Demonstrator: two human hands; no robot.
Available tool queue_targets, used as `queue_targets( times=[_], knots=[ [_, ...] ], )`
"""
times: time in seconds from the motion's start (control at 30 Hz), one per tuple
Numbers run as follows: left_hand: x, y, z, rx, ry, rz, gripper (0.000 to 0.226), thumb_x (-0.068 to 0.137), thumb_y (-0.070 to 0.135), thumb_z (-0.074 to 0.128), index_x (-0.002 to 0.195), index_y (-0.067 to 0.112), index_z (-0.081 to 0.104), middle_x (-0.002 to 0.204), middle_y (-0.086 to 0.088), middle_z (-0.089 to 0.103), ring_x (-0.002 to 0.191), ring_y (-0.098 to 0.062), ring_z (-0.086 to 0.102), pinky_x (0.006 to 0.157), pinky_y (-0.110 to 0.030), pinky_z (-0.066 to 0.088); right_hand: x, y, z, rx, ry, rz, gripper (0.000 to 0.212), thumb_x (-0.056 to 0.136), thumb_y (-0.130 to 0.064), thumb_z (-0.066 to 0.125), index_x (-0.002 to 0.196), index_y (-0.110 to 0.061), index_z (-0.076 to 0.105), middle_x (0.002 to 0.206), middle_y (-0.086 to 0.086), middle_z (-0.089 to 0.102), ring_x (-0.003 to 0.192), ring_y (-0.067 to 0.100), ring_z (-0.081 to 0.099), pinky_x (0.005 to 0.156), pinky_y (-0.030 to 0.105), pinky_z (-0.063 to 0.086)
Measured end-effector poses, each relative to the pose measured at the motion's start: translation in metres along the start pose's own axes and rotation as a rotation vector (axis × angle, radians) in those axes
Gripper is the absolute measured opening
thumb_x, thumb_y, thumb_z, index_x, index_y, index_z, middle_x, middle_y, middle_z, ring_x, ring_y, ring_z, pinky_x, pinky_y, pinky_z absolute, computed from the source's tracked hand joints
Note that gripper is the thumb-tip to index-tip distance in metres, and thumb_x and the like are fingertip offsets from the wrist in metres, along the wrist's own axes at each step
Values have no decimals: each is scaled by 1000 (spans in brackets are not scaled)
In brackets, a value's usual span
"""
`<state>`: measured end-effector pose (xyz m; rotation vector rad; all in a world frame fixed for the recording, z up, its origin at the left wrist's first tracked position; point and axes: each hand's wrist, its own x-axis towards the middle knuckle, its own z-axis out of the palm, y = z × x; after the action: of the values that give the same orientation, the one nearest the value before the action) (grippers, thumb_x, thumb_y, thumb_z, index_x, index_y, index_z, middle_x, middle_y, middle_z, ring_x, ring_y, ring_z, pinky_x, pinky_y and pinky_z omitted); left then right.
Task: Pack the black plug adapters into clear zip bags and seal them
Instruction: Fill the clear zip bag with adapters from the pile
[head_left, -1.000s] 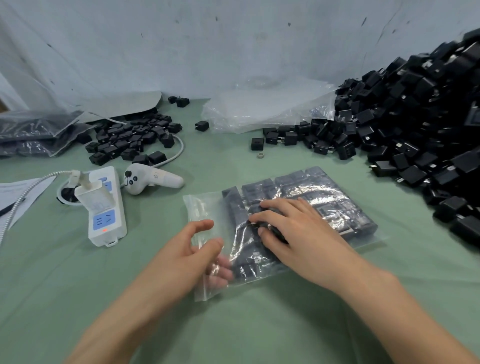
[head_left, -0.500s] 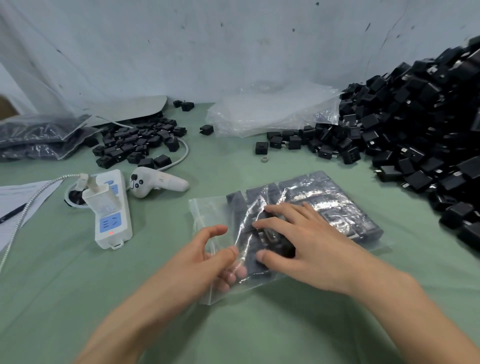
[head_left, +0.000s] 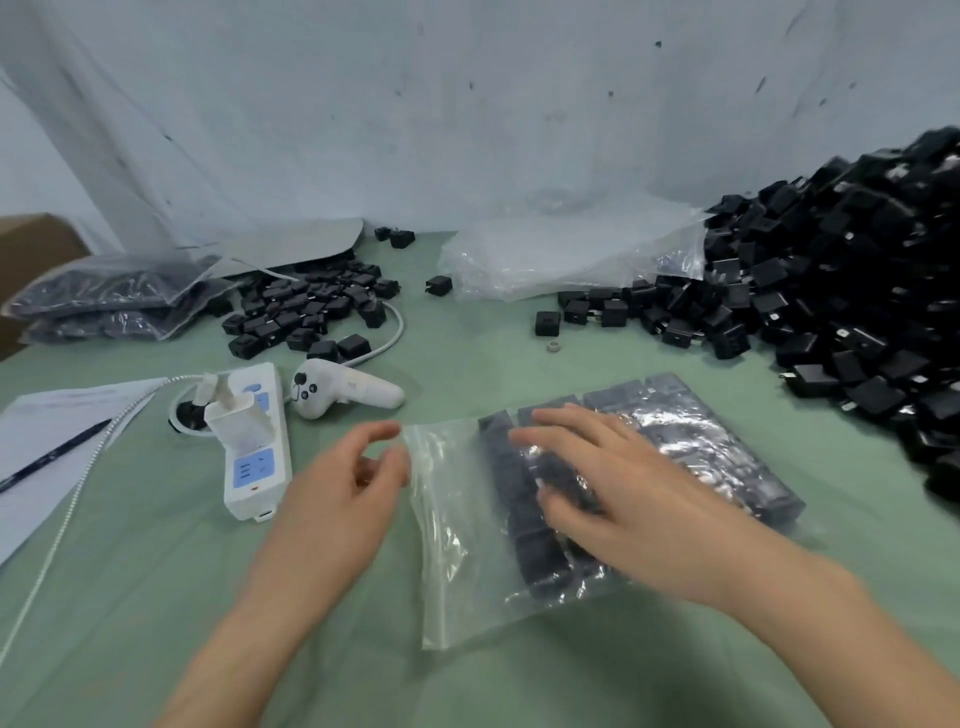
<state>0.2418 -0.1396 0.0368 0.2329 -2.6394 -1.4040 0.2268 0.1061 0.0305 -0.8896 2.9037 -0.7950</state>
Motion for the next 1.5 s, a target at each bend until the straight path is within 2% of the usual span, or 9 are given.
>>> queue_targets(
  times=[0.13, 0.23, 0.33, 0.4, 0.47, 0.7, 1.0, 1.17, 1.5],
  knots=[
    [93, 10, -26, 233, 246, 160, 20, 95, 30, 53, 113, 33, 62, 93, 15, 65, 77, 0, 59, 59, -15, 39, 61, -3, -8, 18, 135, 41, 44, 102, -37, 42, 146, -38, 41, 147, -17, 40, 136, 8, 32, 112, 29, 30],
    [171, 15, -47, 410, 224, 88, 26, 96, 24, 54, 120, 18, 61, 102, 2, 60, 90, -19, 61, 71, -26, 43, 118, 5, -5, -33, 140, 110, 44, 102, -33, 40, 146, -31, 43, 147, -4, 45, 134, 22, 38, 110, 40, 35],
    [228, 6, -59, 568, 103, -96, 20, 96, 26, 58, 94, 7, 58, 94, -10, 57, 94, -32, 56, 77, -34, 42, 167, 17, 4, -85, 89, 178, 44, 101, -31, 40, 145, -27, 45, 145, 5, 48, 130, 29, 42, 105, 44, 38],
    [250, -2, -56, 660, 74, -225, 40, 96, 32, 59, 119, -1, 55, 121, -23, 57, 114, -37, 53, 91, -41, 47, 192, 27, 13, -112, 34, 223, 43, 101, -30, 40, 142, -23, 48, 141, 7, 51, 127, 31, 47, 100, 42, 41],
    [266, -14, -48, 726, 73, -368, 74, 97, 39, 57, 150, -3, 24, 151, -25, 35, 142, -41, 29, 112, -46, 34, 213, 34, 24, -162, -34, 250, 39, 101, -30, 41, 136, -19, 54, 136, 10, 53, 125, 33, 49, 100, 42, 43],
    [314, -43, -41, 722, 147, -566, 99, 92, 70, 43, 158, 15, -7, 162, -23, -17, 148, -50, -9, 119, -61, 6, 283, 29, 49, -271, -65, 182, 37, 102, -30, 40, 136, -21, 54, 137, 11, 50, 129, 33, 43, 103, 43, 35],
    [330, -68, -36, 911, 138, -397, 88, 86, 67, 50, 153, 19, 17, 159, -16, 20, 144, -44, 18, 112, -62, 24, 310, 37, 66, -202, -52, 220, 37, 101, -41, 37, 133, -26, 49, 140, 11, 39, 134, 30, 33, 107, 49, 30],
    [332, -67, -31, 845, 104, -532, 98, 85, 77, 41, 158, 23, 5, 165, -15, 0, 147, -51, 3, 117, -64, 11, 305, 39, 72, -175, -30, 227, 36, 101, -40, 35, 133, -29, 48, 139, 8, 38, 132, 29, 31, 103, 45, 27],
    [314, -63, -22, 749, 146, -291, 95, 81, 70, 55, 155, 23, 19, 153, -17, 35, 141, -43, 25, 108, -50, 32, 297, 32, 71, -193, -42, 245, 39, 104, -37, 29, 139, -28, 43, 140, 9, 37, 131, 29, 31, 104, 43, 25]
  ],
)
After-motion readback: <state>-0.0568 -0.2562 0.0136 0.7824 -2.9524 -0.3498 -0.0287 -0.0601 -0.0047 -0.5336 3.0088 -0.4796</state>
